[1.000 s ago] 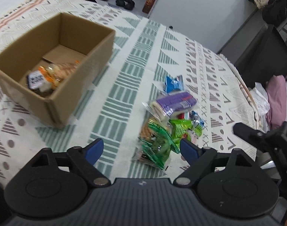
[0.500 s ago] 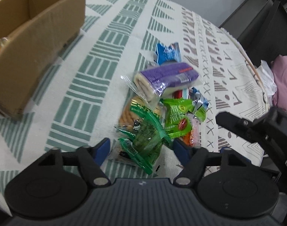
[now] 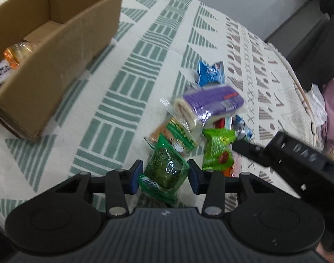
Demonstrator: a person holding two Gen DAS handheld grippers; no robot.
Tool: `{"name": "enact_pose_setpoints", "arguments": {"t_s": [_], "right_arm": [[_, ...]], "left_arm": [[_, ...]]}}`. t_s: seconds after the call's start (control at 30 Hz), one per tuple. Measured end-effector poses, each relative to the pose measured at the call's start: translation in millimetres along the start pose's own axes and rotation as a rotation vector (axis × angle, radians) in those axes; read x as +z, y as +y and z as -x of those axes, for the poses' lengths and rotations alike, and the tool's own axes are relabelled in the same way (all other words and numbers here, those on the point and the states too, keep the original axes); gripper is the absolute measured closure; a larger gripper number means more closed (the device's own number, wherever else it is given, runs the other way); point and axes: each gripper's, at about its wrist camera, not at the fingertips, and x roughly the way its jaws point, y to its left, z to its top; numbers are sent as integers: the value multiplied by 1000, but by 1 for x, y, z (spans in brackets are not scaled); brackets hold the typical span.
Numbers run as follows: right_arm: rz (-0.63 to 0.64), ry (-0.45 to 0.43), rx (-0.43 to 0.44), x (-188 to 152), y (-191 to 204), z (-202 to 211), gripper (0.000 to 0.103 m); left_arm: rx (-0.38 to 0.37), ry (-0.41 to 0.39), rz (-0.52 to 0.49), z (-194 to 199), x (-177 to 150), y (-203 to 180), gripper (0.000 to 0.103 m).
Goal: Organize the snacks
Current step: 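Grasp the green packet with the left tool while the right tool grasps the red candy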
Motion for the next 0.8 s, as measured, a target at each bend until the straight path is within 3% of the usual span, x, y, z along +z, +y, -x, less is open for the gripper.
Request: {"name": "enact_pose_setpoints", "arguments": {"t_s": [0.23,0.4,0.5,0.8], "right_arm": [[-11,13,-60,-3,-13,-18,48],[-5,12,-49,-6,-14,-16,79],[-50,11,3,-7,-16,-6,81],[-29,-71,126,-21,11,41,81]], "left_arm": [[3,-21,21,10,0,7,60],[0,-43,21,29,-1,12,60],[-7,-72,25,46,0,17,60],[-3,-151,56,92,-3,35,60]]}}
